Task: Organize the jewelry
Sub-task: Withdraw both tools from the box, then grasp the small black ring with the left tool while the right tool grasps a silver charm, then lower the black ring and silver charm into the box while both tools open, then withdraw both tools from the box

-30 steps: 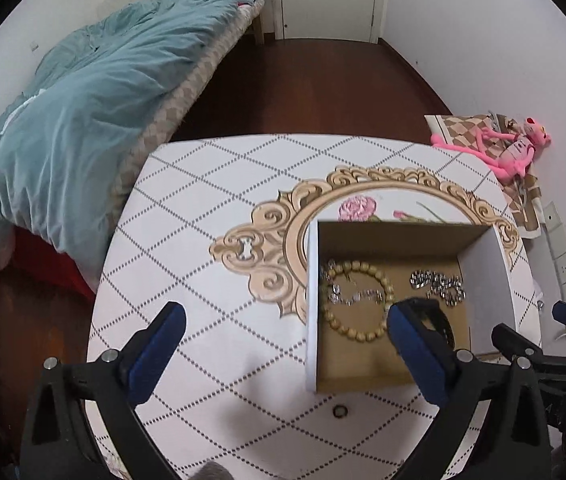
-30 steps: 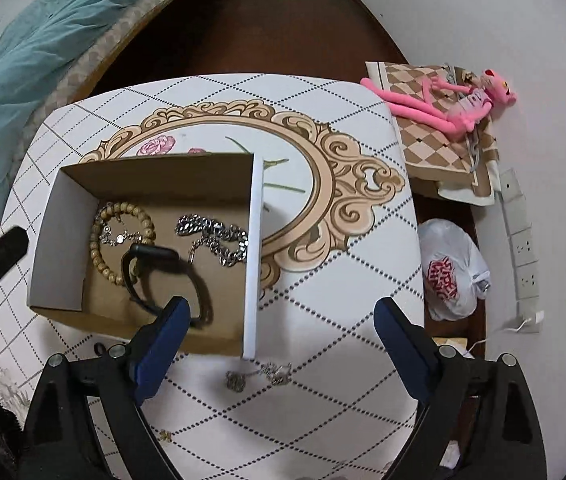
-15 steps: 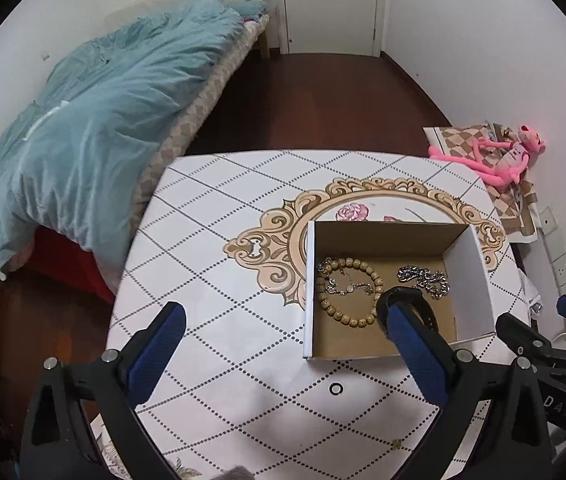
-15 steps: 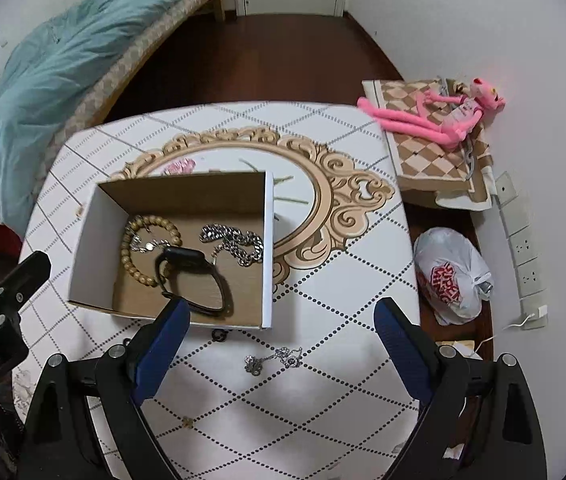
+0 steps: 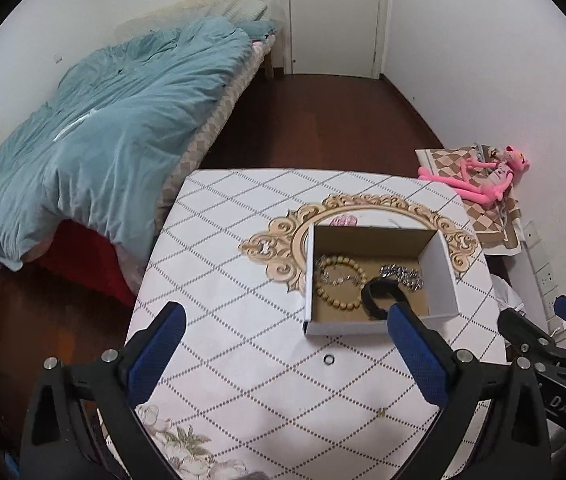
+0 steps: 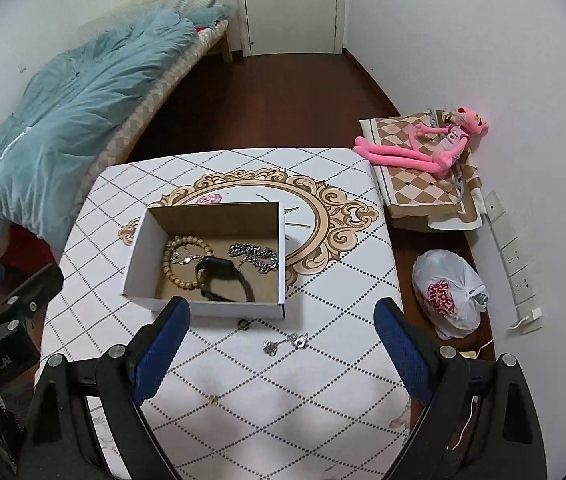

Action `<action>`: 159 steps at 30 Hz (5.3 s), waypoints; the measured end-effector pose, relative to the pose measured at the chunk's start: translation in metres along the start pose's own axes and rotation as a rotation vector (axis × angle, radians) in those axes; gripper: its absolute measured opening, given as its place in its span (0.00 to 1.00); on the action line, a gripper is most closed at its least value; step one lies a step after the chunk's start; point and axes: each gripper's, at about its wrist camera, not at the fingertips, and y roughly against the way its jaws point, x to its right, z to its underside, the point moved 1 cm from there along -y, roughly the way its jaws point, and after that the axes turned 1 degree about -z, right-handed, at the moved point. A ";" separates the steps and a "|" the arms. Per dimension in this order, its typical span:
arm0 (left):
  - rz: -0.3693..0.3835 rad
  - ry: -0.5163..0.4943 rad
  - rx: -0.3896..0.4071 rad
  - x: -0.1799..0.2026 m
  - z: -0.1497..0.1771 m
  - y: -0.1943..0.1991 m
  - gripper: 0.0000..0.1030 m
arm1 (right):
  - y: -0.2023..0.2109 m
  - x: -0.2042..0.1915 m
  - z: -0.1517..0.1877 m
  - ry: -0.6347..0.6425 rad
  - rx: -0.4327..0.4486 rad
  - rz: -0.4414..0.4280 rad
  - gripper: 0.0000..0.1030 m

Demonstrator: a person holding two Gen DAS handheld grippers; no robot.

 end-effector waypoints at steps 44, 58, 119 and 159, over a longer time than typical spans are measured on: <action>0.048 -0.086 -0.251 0.034 0.083 -0.147 0.76 | -0.111 0.061 0.086 -0.141 -0.040 0.003 0.10; 0.110 -0.114 -0.209 0.047 0.079 -0.141 0.10 | -0.118 0.059 0.089 -0.147 -0.052 0.006 0.10; 0.064 -0.026 -0.161 0.007 -0.066 -0.127 0.99 | -0.124 0.006 -0.054 0.028 -0.181 -0.091 0.91; -0.025 -0.007 0.020 -0.001 0.015 0.011 1.00 | 0.013 0.006 0.012 0.002 0.037 -0.016 0.95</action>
